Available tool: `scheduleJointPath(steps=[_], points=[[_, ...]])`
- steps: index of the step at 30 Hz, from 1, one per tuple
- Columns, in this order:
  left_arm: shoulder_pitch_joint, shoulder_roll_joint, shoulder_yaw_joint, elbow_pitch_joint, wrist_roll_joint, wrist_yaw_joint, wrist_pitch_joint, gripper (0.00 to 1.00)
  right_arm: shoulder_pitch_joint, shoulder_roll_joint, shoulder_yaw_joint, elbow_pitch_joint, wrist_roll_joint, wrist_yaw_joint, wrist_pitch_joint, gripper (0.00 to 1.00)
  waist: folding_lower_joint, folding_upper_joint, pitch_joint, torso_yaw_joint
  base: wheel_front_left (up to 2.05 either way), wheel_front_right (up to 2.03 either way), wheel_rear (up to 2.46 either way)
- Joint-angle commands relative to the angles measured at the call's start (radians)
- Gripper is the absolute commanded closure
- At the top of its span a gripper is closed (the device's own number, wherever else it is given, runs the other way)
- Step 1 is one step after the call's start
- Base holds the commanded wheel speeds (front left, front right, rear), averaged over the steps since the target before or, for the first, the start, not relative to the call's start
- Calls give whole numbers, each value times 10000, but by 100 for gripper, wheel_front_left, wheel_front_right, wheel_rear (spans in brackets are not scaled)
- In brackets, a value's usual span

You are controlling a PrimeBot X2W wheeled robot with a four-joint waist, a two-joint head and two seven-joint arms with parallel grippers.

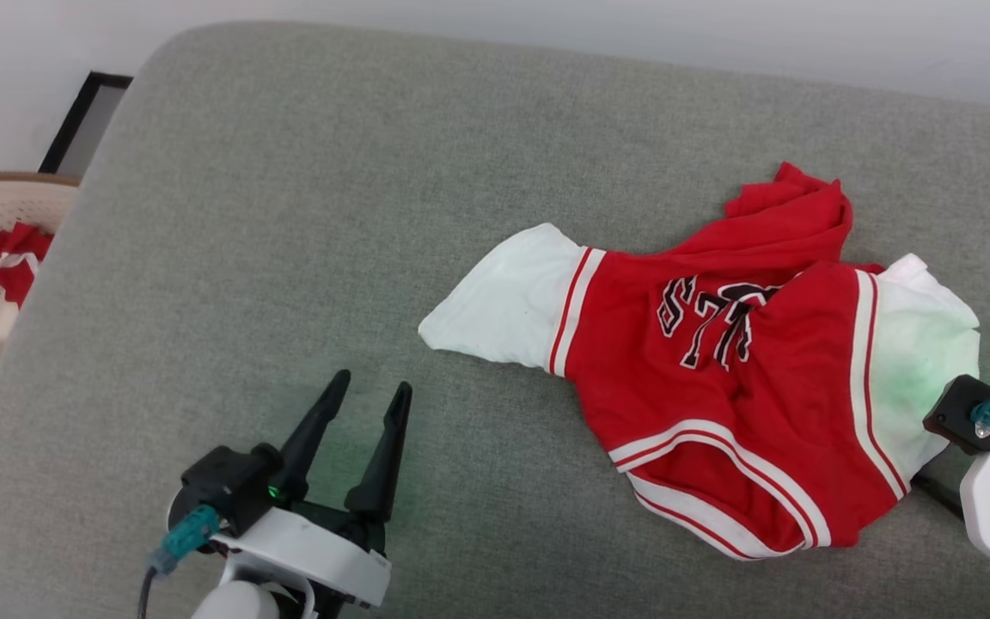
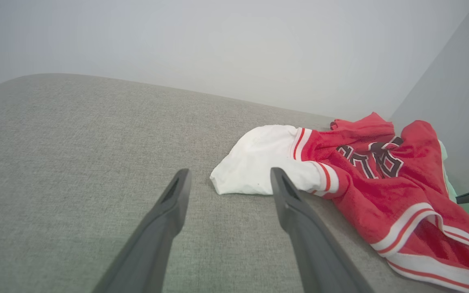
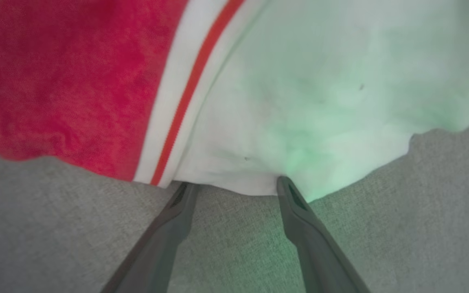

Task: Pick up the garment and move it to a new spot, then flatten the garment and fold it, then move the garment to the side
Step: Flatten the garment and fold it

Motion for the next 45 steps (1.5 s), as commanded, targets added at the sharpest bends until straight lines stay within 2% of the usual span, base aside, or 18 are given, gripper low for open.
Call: scheduleJointPath(steps=[1,2,3,4,5,10,13,15,18,22,25,27,30,35,43,44,45], points=[[56,-67,136,-20,100,-61,0,0,-162,179,424,308,58,-24,-85,0,0,0,141,57,0,0,0],[47,-68,195,-10,146,-81,0,0,-262,205,629,420,57,-27,-128,0,0,0,173,56,0,0,0],[26,-74,239,1,172,-93,0,0,-377,245,795,531,88,-29,-169,13,0,0,200,53,0,0,0],[0,-78,259,15,187,-106,0,0,-433,302,953,615,199,-32,-202,69,0,0,219,50,0,0,0],[-39,-47,293,38,212,-114,0,0,-538,359,1079,669,245,-32,-257,100,0,0,244,34,0,0,0],[-384,391,39,64,251,-111,0,0,-875,410,1399,981,255,-35,-502,100,0,0,320,-137,0,0,0],[-836,987,-491,219,172,-112,72,0,-1054,487,1446,1071,326,-32,-614,100,0,0,335,-278,0,0,0],[-1379,1515,-1095,305,108,-113,508,0,-1167,578,1456,1066,361,-30,-654,100,0,0,326,-371,0,0,0],[-2394,2386,-2363,443,-262,-107,1973,0,-1345,668,1490,1050,418,-27,-704,100,0,0,327,-486,0,0,0],[-4144,3557,-4366,256,-1482,-90,4529,0,-1478,819,1500,1008,449,-27,-744,100,0,0,414,-649,0,0,0],[-5395,4002,-5925,0,-2581,-96,6079,0,-1597,937,1521,966,442,-27,-734,100,0,0,557,-762,0,0,0],[-6310,4298,-6857,-186,-3187,-94,6756,0,-1614,1000,1527,909,459,-27,-668,100,0,0,662,-841,0,0,0],[-7440,4382,-7865,-128,-3876,-87,6995,0,-1726,1094,1537,768,377,-27,-549,100,0,0,872,-981,0,0,0],[-8799,4257,-9184,396,-4523,-90,6756,0,-1822,1218,1569,589,275,-26,-371,100,0,0,1134,-1194,0,0,0],[-9225,3806,-9644,1225,-4774,-90,6160,0,-1949,1342,1585,588,240,-29,-348,100,0,0,1244,-1371,0,0,0],[-9188,3772,-9647,1319,-4871,-91,6098,47,-1937,1364,1585,589,234,-28,-358,100,0,0,1230,-1390,0,0,0],[-9072,3755,-9648,1357,-4827,-91,6183,67,-1928,1387,1587,578,255,-28,-396,100,0,0,1209,-1413,0,0,0]])
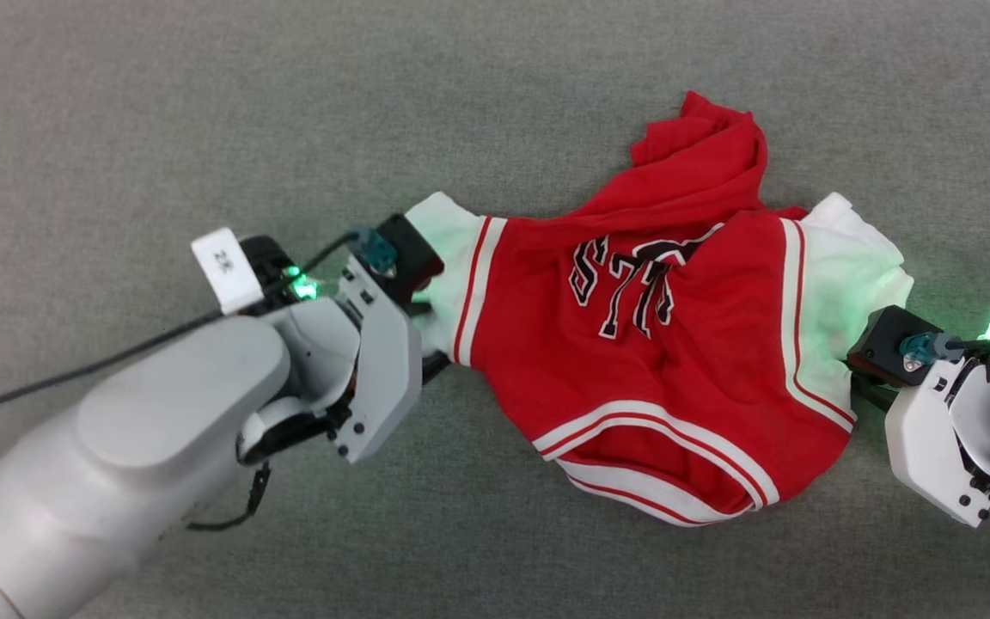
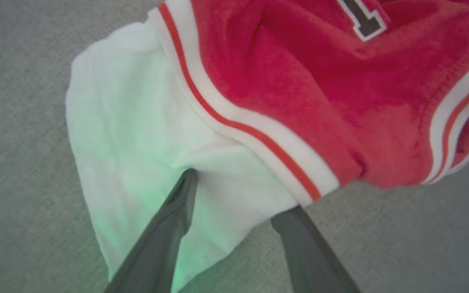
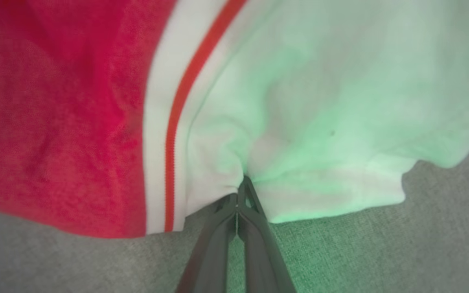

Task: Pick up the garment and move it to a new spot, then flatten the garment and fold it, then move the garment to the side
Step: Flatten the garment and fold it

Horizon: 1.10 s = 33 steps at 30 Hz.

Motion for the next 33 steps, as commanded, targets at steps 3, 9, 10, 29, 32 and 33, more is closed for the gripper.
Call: scheduleJointPath(steps=[3,9,10,29,32,33], points=[[299,94,-6,-38,-33,21,77,100,196,193,253,318,138,-38,-130,100,0,-1,-144,-91,0,0,0],[419,442,-5,-254,-909,20,-686,100,306,-225,-683,276,1386,-31,-1182,100,0,-1,-476,-144,0,0,0],[397,511,46,-285,-1211,20,-929,100,387,-355,-940,233,1538,-31,-1324,100,0,-1,-519,-147,0,0,0],[-2731,-272,2215,1799,-3997,19,-3095,100,-2222,1342,-5356,1681,3567,-28,-1294,100,0,-1,613,-647,0,0,0],[-4038,-801,2548,3182,-3653,94,-3480,100,-3679,2079,-5615,2888,3300,-28,-1095,100,0,-1,947,-759,0,0,0],[-4427,-996,2722,3664,-3605,151,-3702,100,-4134,2317,-5701,3216,3217,-28,-1116,100,0,-1,1041,-794,0,0,0]])
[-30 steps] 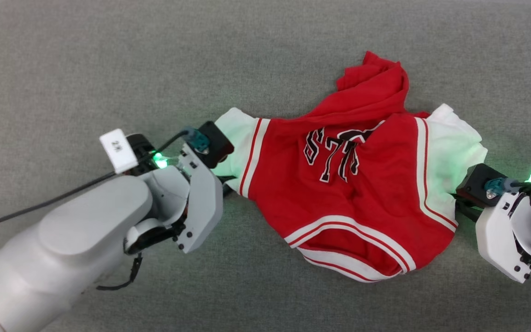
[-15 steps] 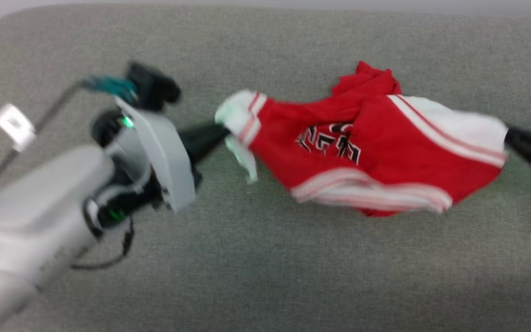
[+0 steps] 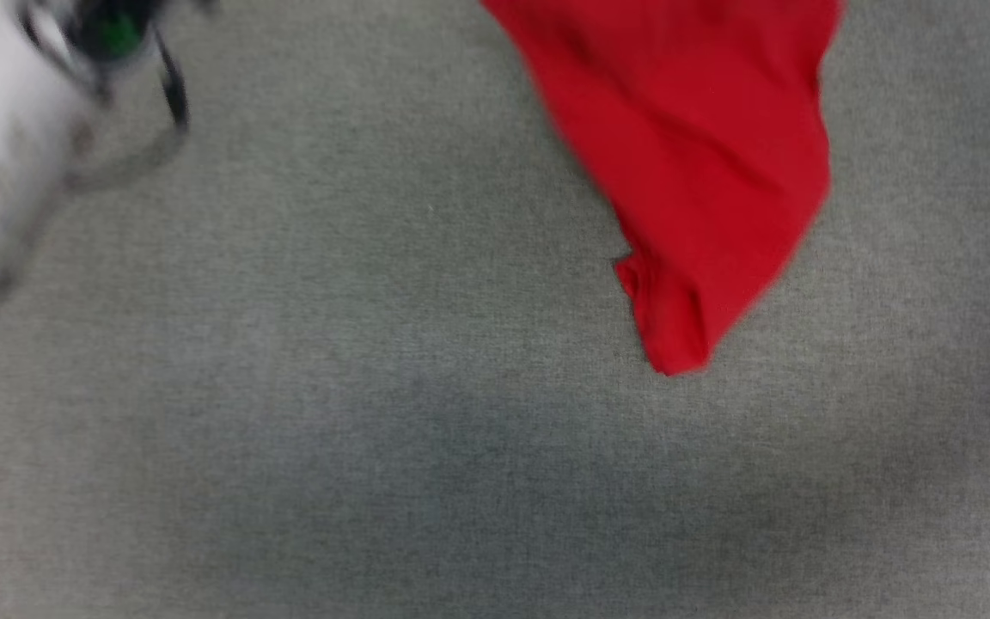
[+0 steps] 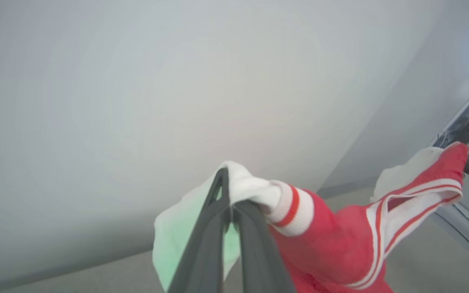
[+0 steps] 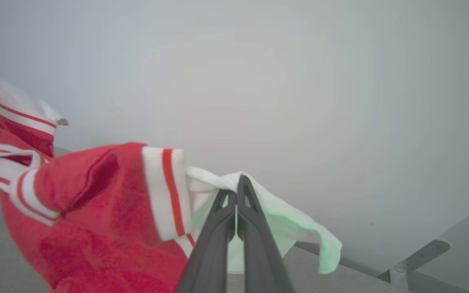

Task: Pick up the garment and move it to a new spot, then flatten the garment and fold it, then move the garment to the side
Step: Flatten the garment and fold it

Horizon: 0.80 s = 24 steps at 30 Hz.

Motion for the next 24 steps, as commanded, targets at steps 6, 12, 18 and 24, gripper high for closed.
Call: scheduleJointPath(steps=[6,12,18,24], points=[[-2545,-930,1181,2532,341,577,-2066,100,-2851,1218,-935,2310,-1109,-15,-1552,100,0,0,634,-389,0,0,0],[-3009,-1264,1530,3288,453,119,-2548,100,-3638,1830,-979,3320,-1447,-15,-2527,100,0,0,400,-396,0,0,0],[-1697,-1165,1104,2524,341,-98,-2264,100,-2485,1222,-38,2519,-1021,-15,-2273,100,0,0,206,-303,0,0,0],[1143,5,77,-99,-327,-88,-1437,100,219,30,694,706,-75,-15,-1851,100,0,0,-88,-282,0,0,0]])
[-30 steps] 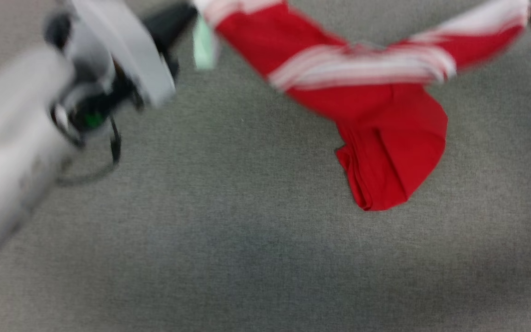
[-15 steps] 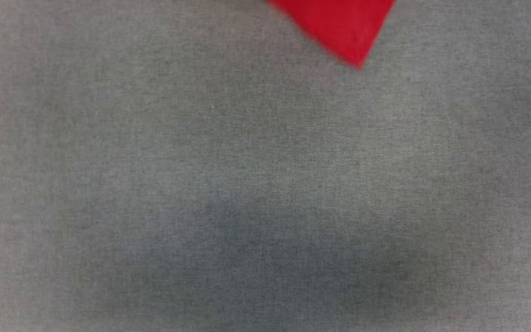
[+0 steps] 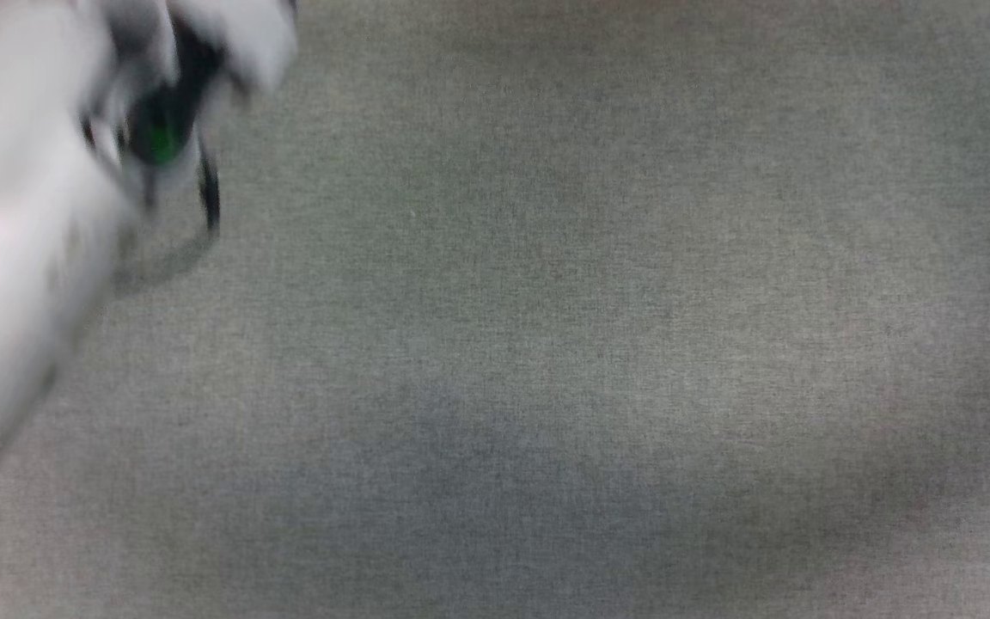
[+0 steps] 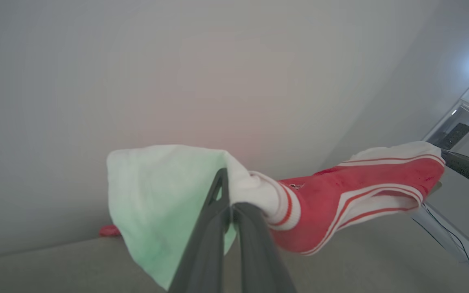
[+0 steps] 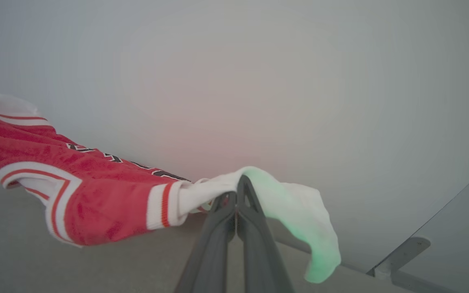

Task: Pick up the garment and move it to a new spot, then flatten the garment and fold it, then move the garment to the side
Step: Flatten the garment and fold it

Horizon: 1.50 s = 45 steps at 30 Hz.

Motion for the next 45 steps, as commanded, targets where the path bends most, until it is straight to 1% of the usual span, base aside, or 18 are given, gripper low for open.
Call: scheduleJointPath(steps=[1,4,6,9,11,16,18,19,25,28,33,35,37,39,41,43,45], points=[[1062,531,-311,-787,-258,-37,166,100,1056,-381,160,-537,302,-15,83,100,0,0,-196,-23,0,0,0],[2498,1402,-857,-1994,-516,-37,377,100,2649,-976,210,-1386,772,-15,237,100,0,0,-365,-29,0,0,0],[3298,1939,-1229,-2672,-498,-39,434,100,3672,-1324,189,-1925,1003,-15,294,100,0,0,-482,-37,0,0,0],[4354,2523,-1677,-3815,-685,-40,395,100,5065,-1813,101,-2619,1240,-15,398,100,0,0,-682,-32,0,0,0],[4953,3010,-1907,-4400,-768,-39,285,100,5908,-2075,-1,-3068,1330,-15,477,100,0,0,-837,-13,0,0,0],[6080,3655,-2296,-5277,-739,-39,-19,100,7832,-2647,-170,-4249,1492,-15,875,100,0,0,-1171,79,0,0,0],[6393,3786,-2372,-5498,-648,-39,-181,100,8562,-2816,-349,-4664,1642,-15,1030,100,0,0,-1292,131,0,0,0],[6393,3786,-2372,-5498,-648,-39,-181,100,8562,-2816,-349,-4664,1642,-15,1030,100,0,0,-1292,131,0,0,0],[7302,4309,-2601,-5965,-149,15,-314,100,10584,-3259,-1034,-5777,1758,-15,1450,100,0,0,-1489,239,0,0,0],[7674,4711,-2641,-6354,9,181,-262,100,11553,-3370,-1389,-6352,1675,-15,1703,100,0,0,-1505,292,0,0,0],[8340,5412,-2706,-7180,273,741,-184,100,13225,-3497,-2046,-7263,1645,-15,2240,100,0,0,-1419,341,0,0,0],[8532,5633,-2708,-7517,266,930,-213,100,13772,-3443,-2460,-7515,1592,-15,2368,100,0,0,-1386,349,0,0,0],[8642,5736,-2706,-7746,326,1132,-286,100,14198,-3263,-2940,-7703,1469,-15,2448,100,0,0,-1356,354,0,0,0],[8670,5651,-2713,-7838,400,1300,-312,100,14452,-3024,-3343,-7847,1188,-15,2617,100,0,0,-1329,348,0,0,0],[8651,5429,-2718,-7781,466,1382,-339,100,14472,-2648,-3618,-7952,816,-15,2925,100,0,0,-1318,321,0,0,0],[8574,5150,-2721,-7603,607,1435,-346,100,14292,-2275,-3618,-8060,390,-15,3347,100,0,0,-1323,288,0,0,0],[8549,4782,-2698,-7341,493,1259,-407,100,13981,-1905,-3441,-8030,-20,-15,3778,100,0,0,-1330,255,0,0,0]])
